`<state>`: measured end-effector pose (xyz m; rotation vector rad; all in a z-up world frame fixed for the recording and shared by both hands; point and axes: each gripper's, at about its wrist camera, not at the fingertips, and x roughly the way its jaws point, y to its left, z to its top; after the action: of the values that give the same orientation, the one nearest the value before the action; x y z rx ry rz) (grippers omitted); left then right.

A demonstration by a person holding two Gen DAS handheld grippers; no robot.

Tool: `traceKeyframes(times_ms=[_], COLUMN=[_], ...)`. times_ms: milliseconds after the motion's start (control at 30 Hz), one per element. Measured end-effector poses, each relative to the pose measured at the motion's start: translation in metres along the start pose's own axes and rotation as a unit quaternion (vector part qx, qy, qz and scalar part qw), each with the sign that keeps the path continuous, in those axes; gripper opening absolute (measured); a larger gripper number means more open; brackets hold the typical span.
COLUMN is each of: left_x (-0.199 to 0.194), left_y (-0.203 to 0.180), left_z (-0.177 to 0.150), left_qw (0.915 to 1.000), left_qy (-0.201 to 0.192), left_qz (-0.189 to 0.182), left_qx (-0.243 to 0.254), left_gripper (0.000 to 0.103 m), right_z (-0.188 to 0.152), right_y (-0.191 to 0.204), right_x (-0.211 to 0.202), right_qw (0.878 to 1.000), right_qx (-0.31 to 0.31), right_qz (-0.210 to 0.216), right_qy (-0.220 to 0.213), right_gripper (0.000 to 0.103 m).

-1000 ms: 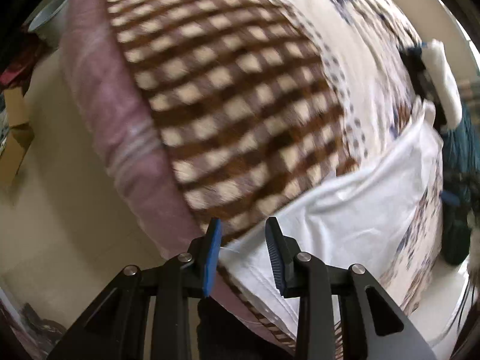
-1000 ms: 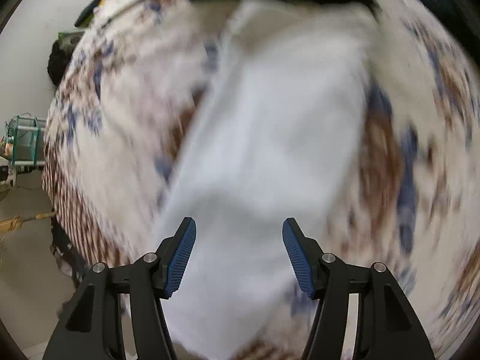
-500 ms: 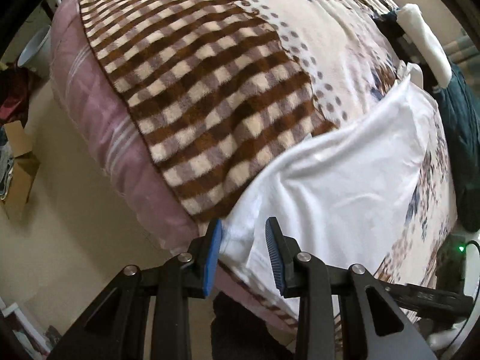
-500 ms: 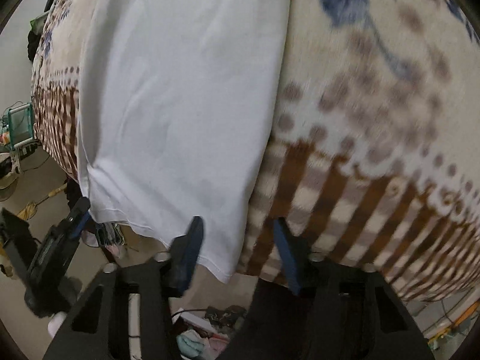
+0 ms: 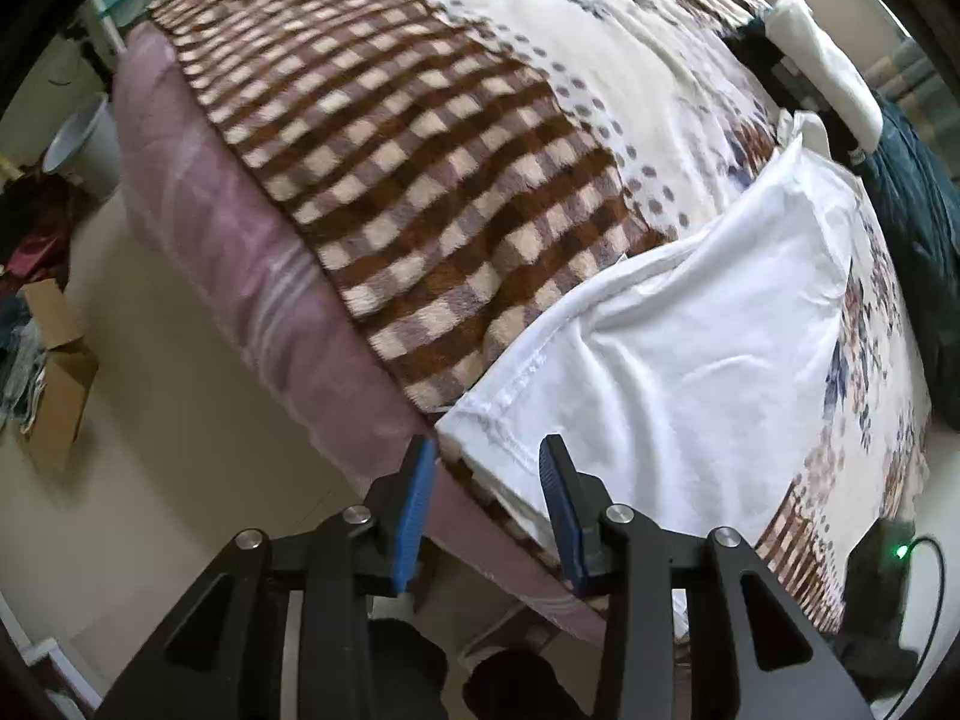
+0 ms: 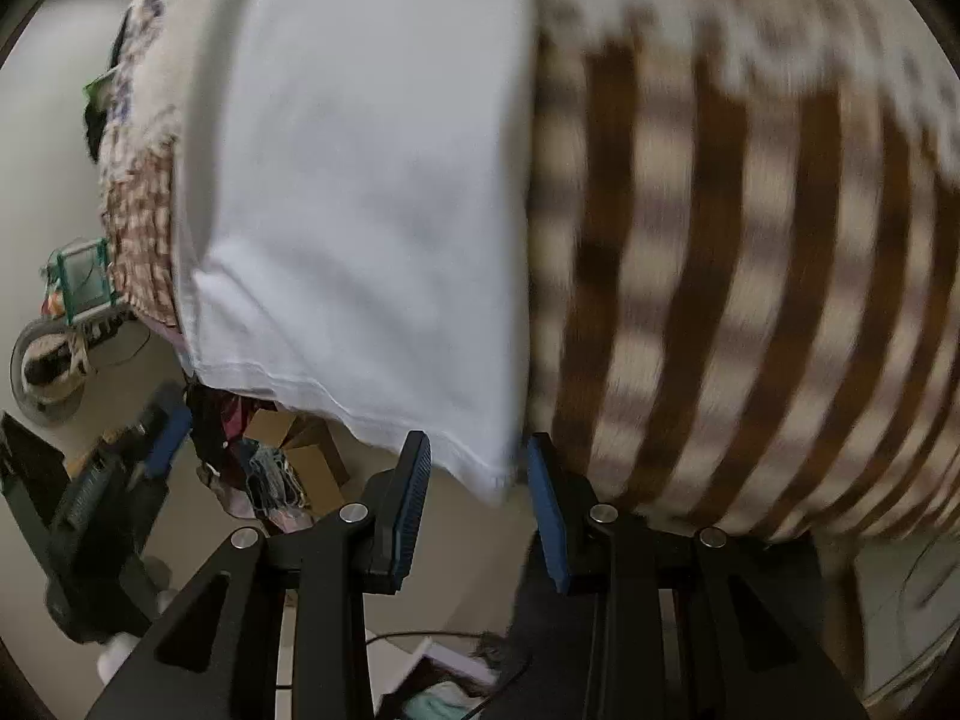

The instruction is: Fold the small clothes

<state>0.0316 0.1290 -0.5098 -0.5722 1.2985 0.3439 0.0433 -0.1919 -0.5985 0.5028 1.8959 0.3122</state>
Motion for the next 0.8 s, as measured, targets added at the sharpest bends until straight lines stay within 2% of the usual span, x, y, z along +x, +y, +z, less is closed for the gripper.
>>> traceKeyframes(times_ms=[67,133,167,200,233,267,400,533,700,800], left_x=[0.009,0.014,0.015,0.015,0.014,0.014,0.001,-0.011,0.013,0.018], left_y=[-0.001,-0.006,-0.008,-0.009,-0.01,-0.011,-0.012,-0.01,0.007,0.013], left_z=[0.003,0.007,0.009,0.011,0.013,0.014,0.018,0.016,0.014,0.019], left_qw=[0.9998,0.9993,0.9988,0.998,0.9973,0.9967,0.9936,0.9912,0.9936,0.9929], left_qy=[0.008,0.006,0.002,-0.008,-0.013,-0.013,-0.021,-0.012,0.024,0.031], left_qz=[-0.012,-0.012,-0.015,-0.016,-0.021,-0.024,-0.045,-0.063,-0.042,-0.053], left_qx=[0.011,0.035,0.046,0.061,0.069,0.076,0.102,0.116,0.102,0.102], left_gripper=[0.034,0.034,0.034,0.024,0.01,0.0,0.0,0.0,0.0,0.0], right_z=[-0.007,-0.013,-0.016,-0.019,-0.022,-0.026,-0.052,-0.075,-0.083,-0.077], right_y=[-0.004,-0.003,-0.008,-0.007,-0.01,-0.012,-0.004,0.008,0.002,-0.013], right_x=[0.004,0.003,-0.002,-0.003,-0.006,-0.01,-0.022,-0.037,-0.039,-0.034], right_qw=[1.0,0.998,0.998,0.997,0.996,0.995,0.991,0.989,0.987,0.986], right_qx=[0.024,0.037,0.041,0.047,0.053,0.061,0.072,0.065,0.069,0.082], right_qz=[0.005,-0.001,-0.006,-0.01,-0.014,-0.02,-0.035,-0.036,-0.065,-0.076], right_qy=[-0.018,-0.046,-0.053,-0.063,-0.069,-0.078,-0.111,-0.127,-0.129,-0.121], right_gripper=[0.035,0.021,0.02,0.014,0.006,0.006,0.005,0.004,0.004,0.004])
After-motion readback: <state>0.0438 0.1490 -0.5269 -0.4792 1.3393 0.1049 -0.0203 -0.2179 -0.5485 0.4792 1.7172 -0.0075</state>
